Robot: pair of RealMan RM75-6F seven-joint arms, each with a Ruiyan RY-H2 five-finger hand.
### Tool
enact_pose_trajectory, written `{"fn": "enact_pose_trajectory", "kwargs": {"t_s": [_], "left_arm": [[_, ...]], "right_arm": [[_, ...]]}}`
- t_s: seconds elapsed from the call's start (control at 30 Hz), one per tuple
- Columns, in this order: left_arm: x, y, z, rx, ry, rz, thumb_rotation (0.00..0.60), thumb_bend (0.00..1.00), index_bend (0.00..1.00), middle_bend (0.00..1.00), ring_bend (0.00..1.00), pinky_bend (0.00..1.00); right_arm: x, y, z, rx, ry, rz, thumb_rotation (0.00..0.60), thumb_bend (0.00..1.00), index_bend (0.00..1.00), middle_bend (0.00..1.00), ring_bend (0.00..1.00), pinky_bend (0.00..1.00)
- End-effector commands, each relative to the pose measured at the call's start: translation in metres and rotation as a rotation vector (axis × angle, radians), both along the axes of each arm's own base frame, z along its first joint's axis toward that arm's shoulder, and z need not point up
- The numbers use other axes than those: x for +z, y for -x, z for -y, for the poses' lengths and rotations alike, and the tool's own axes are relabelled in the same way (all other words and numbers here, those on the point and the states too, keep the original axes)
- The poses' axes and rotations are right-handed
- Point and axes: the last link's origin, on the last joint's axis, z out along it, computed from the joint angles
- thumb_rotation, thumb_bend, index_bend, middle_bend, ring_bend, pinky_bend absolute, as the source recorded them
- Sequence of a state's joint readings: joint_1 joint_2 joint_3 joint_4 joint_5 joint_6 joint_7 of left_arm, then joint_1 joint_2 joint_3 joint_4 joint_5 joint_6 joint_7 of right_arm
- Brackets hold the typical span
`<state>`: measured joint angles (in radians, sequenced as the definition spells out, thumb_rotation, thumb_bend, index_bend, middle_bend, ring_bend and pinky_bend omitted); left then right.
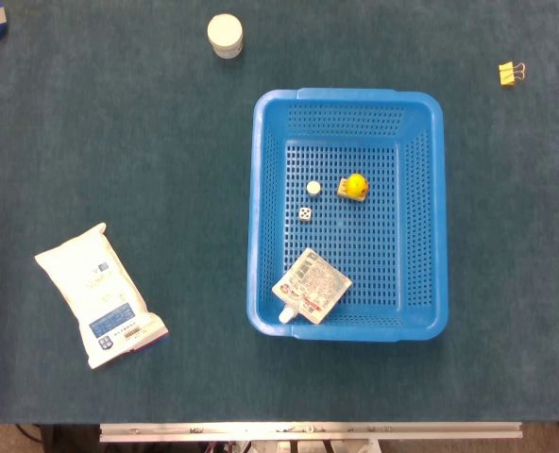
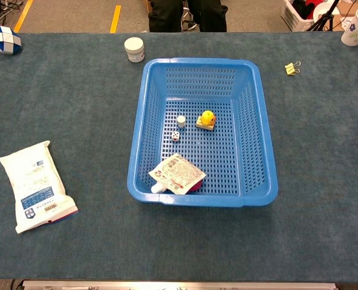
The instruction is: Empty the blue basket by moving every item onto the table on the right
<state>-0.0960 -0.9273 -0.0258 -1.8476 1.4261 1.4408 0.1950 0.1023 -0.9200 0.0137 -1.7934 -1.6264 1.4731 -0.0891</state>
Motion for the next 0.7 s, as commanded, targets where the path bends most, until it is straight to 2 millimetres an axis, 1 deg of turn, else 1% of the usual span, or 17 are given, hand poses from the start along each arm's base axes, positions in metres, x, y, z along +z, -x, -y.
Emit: {"fn": "enact_pose_trajectory", "kwargs": {"t_s": [0.03,0.2,0.3,0.43,0.6,0.7], "left_arm": [[0.0,-0.002,0.0,-0.003,0.001,0.001,0.6,0.3,0.39,0.28,0.26,0.17],[0.001,-0.006,0.001,-0.01,0.007,-0.006,0.6,0.3,0.39,0.28,0.26,0.17],[-0.002,-0.006,0.0,-0.007,0.012,-0.01,0.6,0.3,0.39,0.28,0.26,0.17],[-0.006,-0.01,0.0,-0.004,0.001,-0.009,0.6,0.3,0.39,0.28,0.26,0.17],[-0.011,-0.016,-0.002,0.01,-0.021,-0.009,0.6,0.3,0.39,0.28,0.26,0.17],[-0.014,-0.019,-0.002,0.011,-0.021,-0.016,0.6,0.3,0.39,0.28,0.26,0.17]], "right_arm": [[-0.003,0.002,0.001,-0.006,-0.008,0.008,0.571,0.44,0.37,0.48,0.33,0.28],[-0.003,0.003,0.005,0.005,-0.016,0.006,0.571,0.44,0.37,0.48,0.33,0.28],[-0.002,0.004,0.01,0.011,-0.023,0.005,0.57,0.44,0.37,0.48,0.33,0.28],[-0.002,0.004,0.022,0.012,-0.048,0.009,0.57,0.44,0.37,0.48,0.33,0.28],[-0.002,0.002,0.038,0.006,-0.084,0.012,0.571,0.44,0.37,0.48,0.33,0.31],[-0.003,0.004,0.046,-0.002,-0.101,0.004,0.57,0.44,0.37,0.48,0.33,0.31]]}}
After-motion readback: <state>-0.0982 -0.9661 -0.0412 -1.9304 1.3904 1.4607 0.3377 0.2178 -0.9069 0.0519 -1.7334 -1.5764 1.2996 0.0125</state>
